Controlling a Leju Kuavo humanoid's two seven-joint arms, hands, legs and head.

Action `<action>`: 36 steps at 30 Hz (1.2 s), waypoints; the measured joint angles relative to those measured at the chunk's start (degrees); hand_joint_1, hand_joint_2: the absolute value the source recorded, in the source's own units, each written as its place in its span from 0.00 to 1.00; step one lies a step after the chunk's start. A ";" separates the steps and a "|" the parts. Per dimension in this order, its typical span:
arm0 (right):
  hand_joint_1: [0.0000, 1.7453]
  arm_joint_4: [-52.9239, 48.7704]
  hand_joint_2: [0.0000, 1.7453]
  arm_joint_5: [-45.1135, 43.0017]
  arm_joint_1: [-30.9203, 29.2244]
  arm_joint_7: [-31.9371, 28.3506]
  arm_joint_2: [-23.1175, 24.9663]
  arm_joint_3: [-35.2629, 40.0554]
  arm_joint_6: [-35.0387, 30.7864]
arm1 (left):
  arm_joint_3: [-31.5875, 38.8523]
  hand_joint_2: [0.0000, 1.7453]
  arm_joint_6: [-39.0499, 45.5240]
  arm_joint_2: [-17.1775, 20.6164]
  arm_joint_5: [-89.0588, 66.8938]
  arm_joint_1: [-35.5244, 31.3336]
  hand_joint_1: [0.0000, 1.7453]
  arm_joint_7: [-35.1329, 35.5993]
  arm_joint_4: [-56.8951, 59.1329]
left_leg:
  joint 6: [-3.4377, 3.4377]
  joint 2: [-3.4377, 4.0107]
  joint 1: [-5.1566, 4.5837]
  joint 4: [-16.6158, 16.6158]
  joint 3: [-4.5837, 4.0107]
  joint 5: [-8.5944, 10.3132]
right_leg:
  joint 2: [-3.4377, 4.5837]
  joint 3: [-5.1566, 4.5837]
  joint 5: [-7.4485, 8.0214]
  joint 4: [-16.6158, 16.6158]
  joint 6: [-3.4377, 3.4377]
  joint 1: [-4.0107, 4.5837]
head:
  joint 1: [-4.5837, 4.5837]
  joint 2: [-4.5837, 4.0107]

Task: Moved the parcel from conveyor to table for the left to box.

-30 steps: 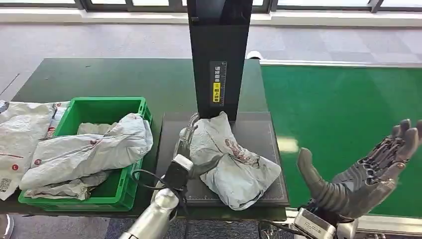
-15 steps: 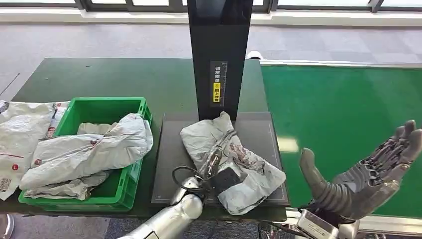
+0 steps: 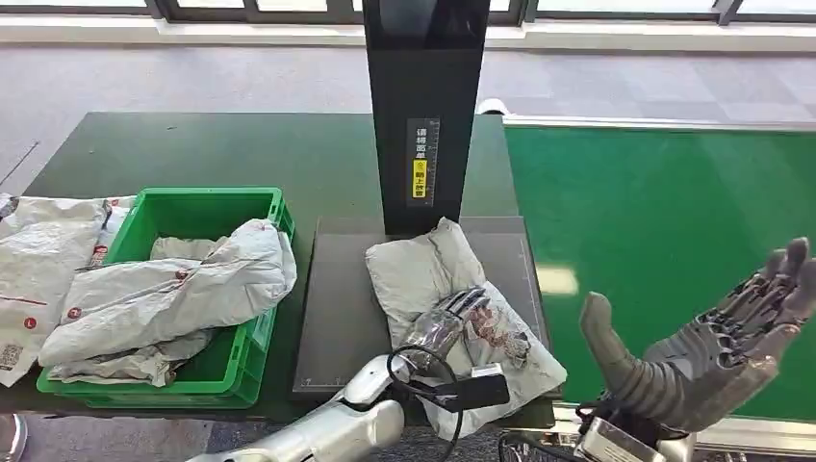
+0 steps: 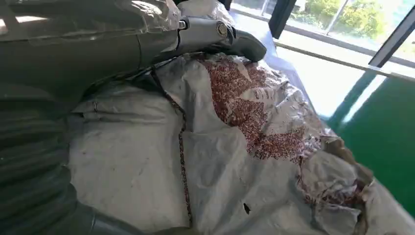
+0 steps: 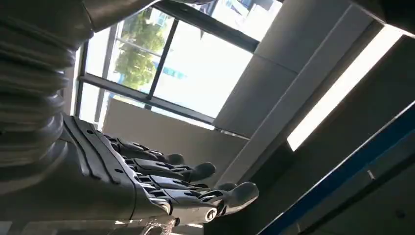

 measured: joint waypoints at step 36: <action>0.00 -0.48 1.00 -2.78 1.78 0.00 0.00 0.20 0.00 | -4.44 1.00 5.58 -0.11 -2.25 -3.05 1.00 2.26 5.62 | 0.23 0.00 0.00 0.00 1.87 -0.85 | 0.00 2.01 -0.78 -0.14 0.18 0.00 | 0.02 0.00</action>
